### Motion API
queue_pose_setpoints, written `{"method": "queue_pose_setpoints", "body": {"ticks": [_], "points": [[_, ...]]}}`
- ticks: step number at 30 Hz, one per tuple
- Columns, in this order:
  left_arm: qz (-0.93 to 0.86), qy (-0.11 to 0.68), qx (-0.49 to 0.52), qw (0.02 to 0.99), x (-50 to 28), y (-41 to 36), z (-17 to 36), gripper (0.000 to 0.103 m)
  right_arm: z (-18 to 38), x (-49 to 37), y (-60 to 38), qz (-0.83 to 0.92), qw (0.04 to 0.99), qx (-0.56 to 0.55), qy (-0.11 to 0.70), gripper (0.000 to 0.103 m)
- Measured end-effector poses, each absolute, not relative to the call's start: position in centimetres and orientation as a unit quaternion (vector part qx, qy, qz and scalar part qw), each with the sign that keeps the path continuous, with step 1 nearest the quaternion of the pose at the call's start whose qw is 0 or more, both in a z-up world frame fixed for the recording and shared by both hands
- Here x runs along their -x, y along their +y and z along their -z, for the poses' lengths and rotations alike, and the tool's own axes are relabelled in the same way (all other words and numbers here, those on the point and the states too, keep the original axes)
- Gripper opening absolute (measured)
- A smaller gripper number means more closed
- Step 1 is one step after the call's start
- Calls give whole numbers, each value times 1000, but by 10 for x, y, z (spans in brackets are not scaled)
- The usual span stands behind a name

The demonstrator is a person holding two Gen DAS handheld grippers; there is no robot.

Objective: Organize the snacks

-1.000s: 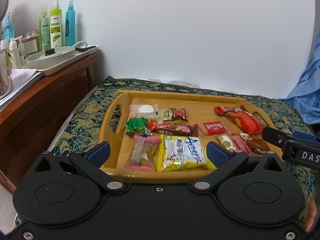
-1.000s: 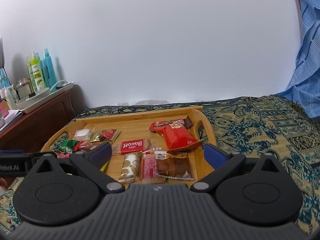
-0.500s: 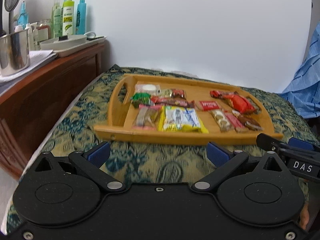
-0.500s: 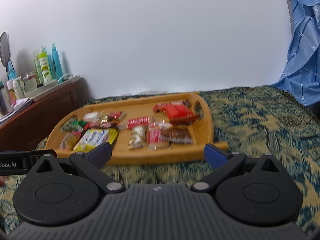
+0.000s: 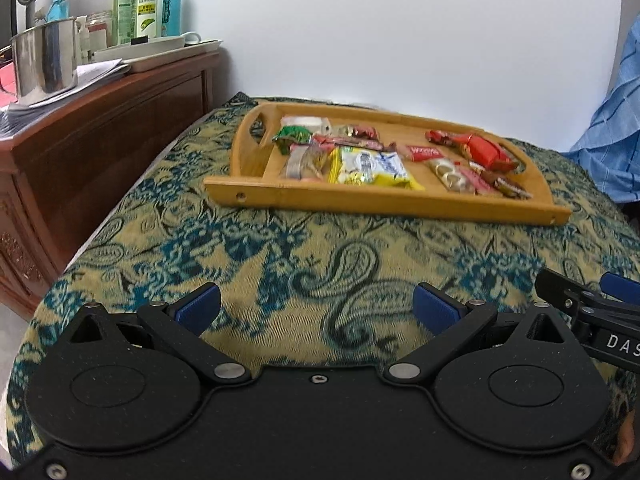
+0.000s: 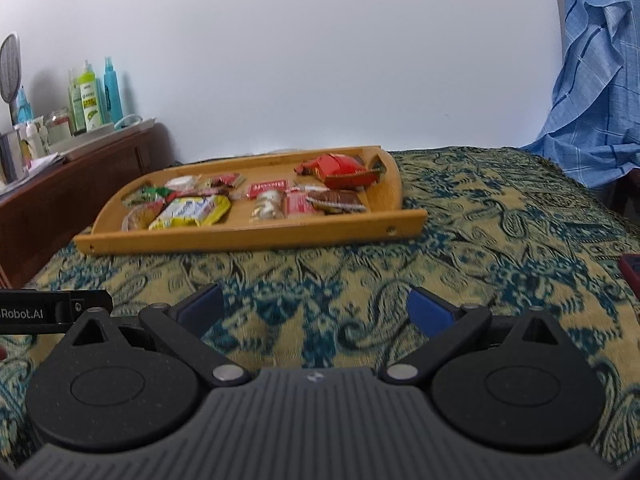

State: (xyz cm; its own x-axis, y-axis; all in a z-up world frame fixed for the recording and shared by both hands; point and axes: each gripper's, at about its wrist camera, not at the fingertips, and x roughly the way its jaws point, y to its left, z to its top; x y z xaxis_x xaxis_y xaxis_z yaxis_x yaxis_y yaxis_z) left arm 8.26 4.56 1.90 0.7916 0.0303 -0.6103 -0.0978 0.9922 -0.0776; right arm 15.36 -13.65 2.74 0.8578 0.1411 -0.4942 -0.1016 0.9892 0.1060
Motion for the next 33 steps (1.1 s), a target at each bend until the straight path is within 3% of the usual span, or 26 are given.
{"method": "queue_pose_setpoints", "body": {"ticks": [33], "points": [[-34,329,34,943,-78,42,6,103,-1,-151,-115,-58,958,21,278,103]]}}
